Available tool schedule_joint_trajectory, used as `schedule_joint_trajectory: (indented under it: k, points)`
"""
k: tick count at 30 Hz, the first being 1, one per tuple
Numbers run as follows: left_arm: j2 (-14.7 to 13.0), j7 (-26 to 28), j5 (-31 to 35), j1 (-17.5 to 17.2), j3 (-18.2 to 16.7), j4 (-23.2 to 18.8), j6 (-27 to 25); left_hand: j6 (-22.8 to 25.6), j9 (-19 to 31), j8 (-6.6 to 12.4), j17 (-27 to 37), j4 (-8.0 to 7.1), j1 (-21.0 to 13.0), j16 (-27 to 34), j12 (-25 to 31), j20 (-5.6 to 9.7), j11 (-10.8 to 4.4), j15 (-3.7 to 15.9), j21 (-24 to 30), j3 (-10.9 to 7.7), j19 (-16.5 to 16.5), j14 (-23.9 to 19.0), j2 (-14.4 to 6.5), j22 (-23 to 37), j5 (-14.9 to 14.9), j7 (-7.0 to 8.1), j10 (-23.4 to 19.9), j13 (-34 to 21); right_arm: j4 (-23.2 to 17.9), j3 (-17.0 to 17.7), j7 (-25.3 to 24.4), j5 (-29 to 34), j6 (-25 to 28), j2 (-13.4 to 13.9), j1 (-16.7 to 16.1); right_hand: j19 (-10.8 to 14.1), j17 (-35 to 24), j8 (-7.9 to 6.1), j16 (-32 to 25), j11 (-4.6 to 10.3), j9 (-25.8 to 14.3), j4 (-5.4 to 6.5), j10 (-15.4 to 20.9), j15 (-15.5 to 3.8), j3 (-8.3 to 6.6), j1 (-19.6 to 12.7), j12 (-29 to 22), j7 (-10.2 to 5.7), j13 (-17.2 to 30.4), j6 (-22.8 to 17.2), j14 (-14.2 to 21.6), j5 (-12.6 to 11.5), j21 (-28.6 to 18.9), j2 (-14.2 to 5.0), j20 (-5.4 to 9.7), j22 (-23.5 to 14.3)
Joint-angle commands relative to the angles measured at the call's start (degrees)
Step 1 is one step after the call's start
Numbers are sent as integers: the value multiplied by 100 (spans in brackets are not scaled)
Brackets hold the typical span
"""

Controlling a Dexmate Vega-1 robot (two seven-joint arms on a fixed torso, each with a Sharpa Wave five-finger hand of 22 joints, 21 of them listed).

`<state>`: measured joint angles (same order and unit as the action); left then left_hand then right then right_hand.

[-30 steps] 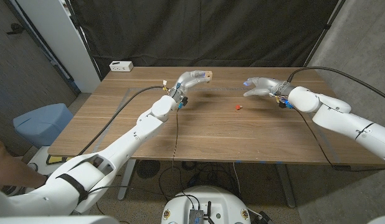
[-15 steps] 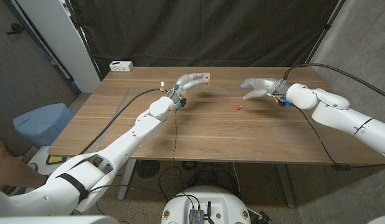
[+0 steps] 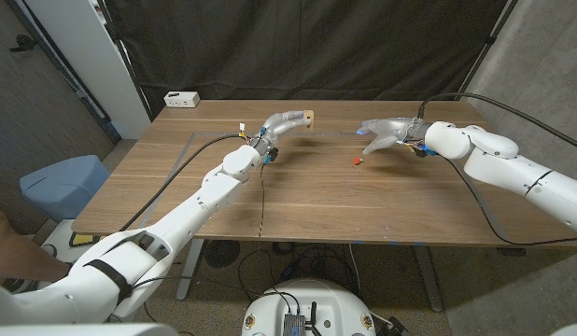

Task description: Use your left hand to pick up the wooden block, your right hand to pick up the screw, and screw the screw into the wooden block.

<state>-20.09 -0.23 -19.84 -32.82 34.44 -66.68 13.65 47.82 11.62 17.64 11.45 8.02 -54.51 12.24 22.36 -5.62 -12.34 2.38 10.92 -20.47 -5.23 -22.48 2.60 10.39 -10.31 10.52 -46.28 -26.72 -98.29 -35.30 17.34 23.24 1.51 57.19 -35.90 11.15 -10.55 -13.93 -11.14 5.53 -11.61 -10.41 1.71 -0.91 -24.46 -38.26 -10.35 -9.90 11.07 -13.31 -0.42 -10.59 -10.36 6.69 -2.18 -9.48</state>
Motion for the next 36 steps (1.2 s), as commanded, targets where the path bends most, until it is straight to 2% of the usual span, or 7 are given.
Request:
schedule_joint_trajectory:
  k: [1,8,21,26,36]
  points:
    - [41,-286,-227,82,-9,208,69,28,23,1,2,1,3,-10,-20,-2,-27,454,-33,17,103,59,-57,11,-40,33,-22,-29,300,-291,260,509,-351,-156,477,15,-22,-5,10,43,-35,23,-48,-13,-54,-101,2,-65,23,-41,-42,16,-12,11,-16,-17]
    - [101,-354,-299,116,-23,326,133,29,23,-3,8,-4,8,17,-32,-9,-29,467,-21,25,110,13,-72,9,-40,52,-21,-35,471,-364,354,714,-608,-235,642,32,-25,-37,-5,62,-46,20,-50,-31,-83,-168,-13,-77,26,-96,-16,13,-24,26,-11,-17]
    - [279,-765,-465,298,-25,853,471,78,22,9,29,-8,15,30,-56,-23,-26,530,-11,40,146,30,-98,7,-43,78,-19,-47,879,-512,540,944,-1028,-405,939,79,-33,-97,-34,42,-75,17,-29,-59,-126,-278,-38,-65,30,-177,51,12,-44,60,0,-18]
    - [293,-770,-451,330,-19,923,478,72,22,4,38,-10,16,43,-67,-25,-27,542,-8,44,158,17,-110,6,-43,81,-14,-50,992,-558,560,1015,-1110,-454,998,94,-38,-135,-40,175,-97,21,-4,-65,-142,-324,-53,-36,33,-218,66,15,-48,90,-2,-18]
    - [335,-845,-449,403,-2,1105,516,81,21,2,58,-15,25,67,-79,-14,-28,583,-3,56,185,3,-134,6,-45,91,-31,-59,1204,-644,486,1138,-1293,-524,1058,145,-44,-202,-64,164,-124,23,29,-110,-161,-384,-67,-4,37,-306,134,18,-63,130,3,-19]
